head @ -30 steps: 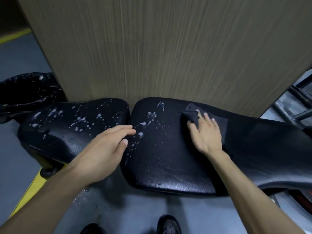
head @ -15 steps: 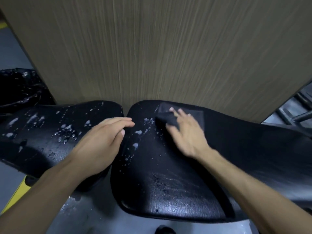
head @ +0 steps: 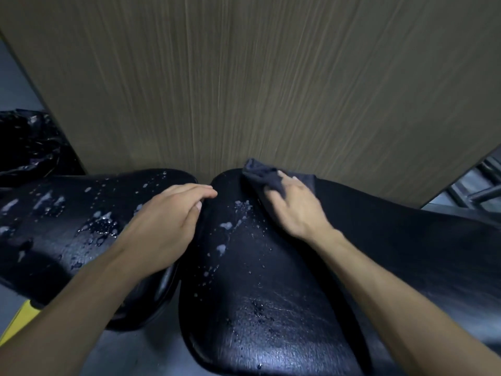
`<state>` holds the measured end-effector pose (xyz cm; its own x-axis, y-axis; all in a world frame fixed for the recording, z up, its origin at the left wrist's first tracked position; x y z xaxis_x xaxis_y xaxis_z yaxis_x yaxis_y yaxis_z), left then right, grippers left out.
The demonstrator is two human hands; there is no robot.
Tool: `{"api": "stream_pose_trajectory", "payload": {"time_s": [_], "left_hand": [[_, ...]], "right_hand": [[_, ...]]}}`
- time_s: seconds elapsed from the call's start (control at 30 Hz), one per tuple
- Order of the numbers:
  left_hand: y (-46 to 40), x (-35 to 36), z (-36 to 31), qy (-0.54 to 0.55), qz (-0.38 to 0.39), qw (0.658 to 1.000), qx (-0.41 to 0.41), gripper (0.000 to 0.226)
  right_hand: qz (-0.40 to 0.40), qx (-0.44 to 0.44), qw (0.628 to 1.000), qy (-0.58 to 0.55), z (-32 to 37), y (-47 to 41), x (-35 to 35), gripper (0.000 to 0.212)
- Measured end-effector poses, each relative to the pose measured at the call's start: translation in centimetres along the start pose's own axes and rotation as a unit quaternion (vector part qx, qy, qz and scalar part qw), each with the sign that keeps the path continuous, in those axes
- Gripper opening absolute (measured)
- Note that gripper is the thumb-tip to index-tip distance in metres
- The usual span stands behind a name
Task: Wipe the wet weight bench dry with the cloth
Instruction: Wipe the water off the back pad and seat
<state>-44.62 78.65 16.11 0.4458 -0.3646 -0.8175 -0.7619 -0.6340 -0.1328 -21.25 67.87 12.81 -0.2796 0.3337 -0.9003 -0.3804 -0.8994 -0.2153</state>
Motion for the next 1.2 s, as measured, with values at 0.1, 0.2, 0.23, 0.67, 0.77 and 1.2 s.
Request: {"api": "stream_pose_trajectory", "payload": {"time_s": [0.1, 0.2, 0.23, 0.67, 0.77, 1.2], "left_hand": [[-0.5, 0.0, 1.2, -0.006, 0.005, 1.000, 0.003, 0.038], [-0.6, -0.3, 2.8, -0.018, 0.010, 1.000, -0.008, 0.038], [-0.5, -0.4, 3.3, -0.022, 0.012, 1.000, -0.010, 0.038], [-0.5, -2.7, 4.7, 0.023, -0.094, 0.991, -0.091, 0.033], [0.7, -3.5, 5.9, 0.014, -0.080, 0.991, -0.107, 0.034], [2.3, -5.2, 6.6, 0.033, -0.064, 0.992, -0.106, 0.035]], "right_hand": [[-0.042, 0.147, 0.987, -0.045, -3.7, 0.7, -2.7, 0.042], [-0.088, 0.201, 0.975, -0.030, -3.7, 0.2, -3.2, 0.042], [-0.080, 0.185, 0.979, -0.008, -2.6, -0.6, -2.3, 0.043], [0.069, -0.103, 0.988, -0.094, 6.8, -0.3, 3.0, 0.055], [0.053, 0.051, 0.993, -0.089, 5.6, -7.0, 2.9, 0.047], [0.085, 0.041, 0.986, -0.139, 4.6, -5.7, 1.0, 0.043]]}}
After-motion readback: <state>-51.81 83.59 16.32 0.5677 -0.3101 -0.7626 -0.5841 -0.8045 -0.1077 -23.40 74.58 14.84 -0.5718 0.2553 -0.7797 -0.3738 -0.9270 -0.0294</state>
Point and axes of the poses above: each hand's wrist, its own y-axis away from the middle knuckle, its own x-axis out of the palm, z = x × y, the point moved 2 cm from there along -y, towards the middle knuckle, and after that the axes turned 7 degrees about -x, right-handed, at the moved point
